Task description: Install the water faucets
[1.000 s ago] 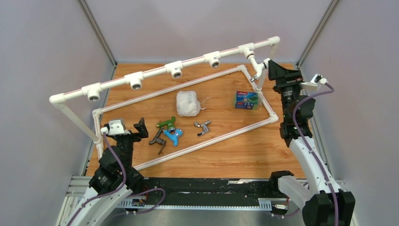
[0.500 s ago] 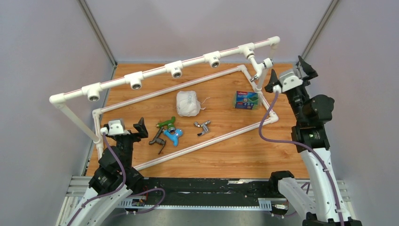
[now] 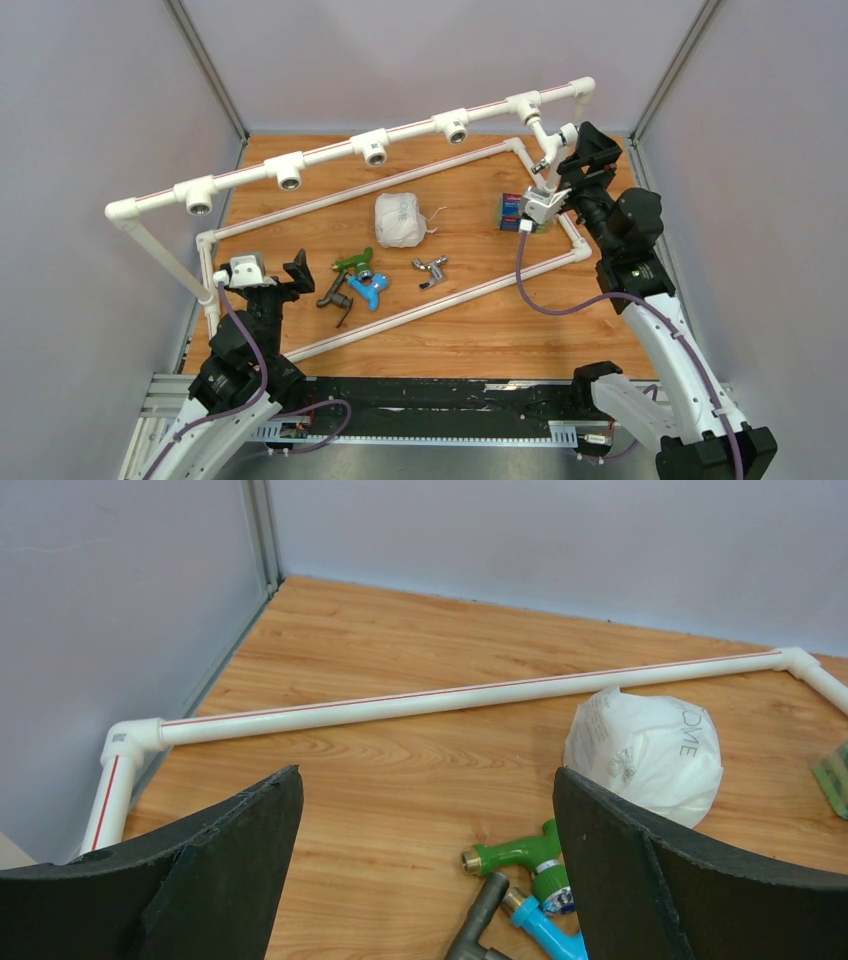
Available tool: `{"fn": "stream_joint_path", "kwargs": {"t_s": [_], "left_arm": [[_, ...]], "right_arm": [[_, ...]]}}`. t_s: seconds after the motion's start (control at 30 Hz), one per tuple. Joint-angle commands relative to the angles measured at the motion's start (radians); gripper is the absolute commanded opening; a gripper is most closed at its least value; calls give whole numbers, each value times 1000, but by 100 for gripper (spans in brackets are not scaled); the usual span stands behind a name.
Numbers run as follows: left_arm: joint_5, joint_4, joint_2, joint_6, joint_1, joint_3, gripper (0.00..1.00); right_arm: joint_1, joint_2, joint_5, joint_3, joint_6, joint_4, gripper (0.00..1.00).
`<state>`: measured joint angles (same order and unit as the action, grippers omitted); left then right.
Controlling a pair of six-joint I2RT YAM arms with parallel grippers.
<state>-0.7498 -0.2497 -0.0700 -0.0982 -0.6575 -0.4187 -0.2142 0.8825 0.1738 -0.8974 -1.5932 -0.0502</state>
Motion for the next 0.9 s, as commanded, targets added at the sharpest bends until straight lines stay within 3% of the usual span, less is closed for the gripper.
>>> {"fn": "stream_joint_path", "kwargs": {"t_s": [0.0, 0.2, 0.33, 0.4, 0.5, 0.6, 0.67, 0.77, 0.87], "left_arm": [[0, 18, 10, 12, 7, -22, 100], [-5, 12, 19, 11, 7, -22, 100], [-10, 15, 19, 11, 9, -22, 100], [-10, 13, 19, 11, 9, -22, 100], [-10, 12, 21, 11, 7, -22, 100], [-11, 12, 25, 11, 9, -22, 100], [-11, 12, 27, 12, 9, -22, 100], [-11, 12, 26, 11, 9, -20, 100], [-10, 12, 26, 9, 9, -20, 100]], "right_arm": [[-56, 51, -45, -54, -160, -39, 100], [-80, 128, -94, -61, -191, -103, 100], [-83, 170, -100, -61, -151, -151, 94], [-88, 188, -105, -54, -87, -184, 86], [-93, 196, -96, -34, 53, -256, 62], [-108, 194, -105, -18, 299, -338, 45], [-113, 193, -114, -35, 546, -346, 35], [-111, 184, -151, -40, 1013, -417, 13], [-111, 179, -259, -9, 1565, -528, 0]]}}
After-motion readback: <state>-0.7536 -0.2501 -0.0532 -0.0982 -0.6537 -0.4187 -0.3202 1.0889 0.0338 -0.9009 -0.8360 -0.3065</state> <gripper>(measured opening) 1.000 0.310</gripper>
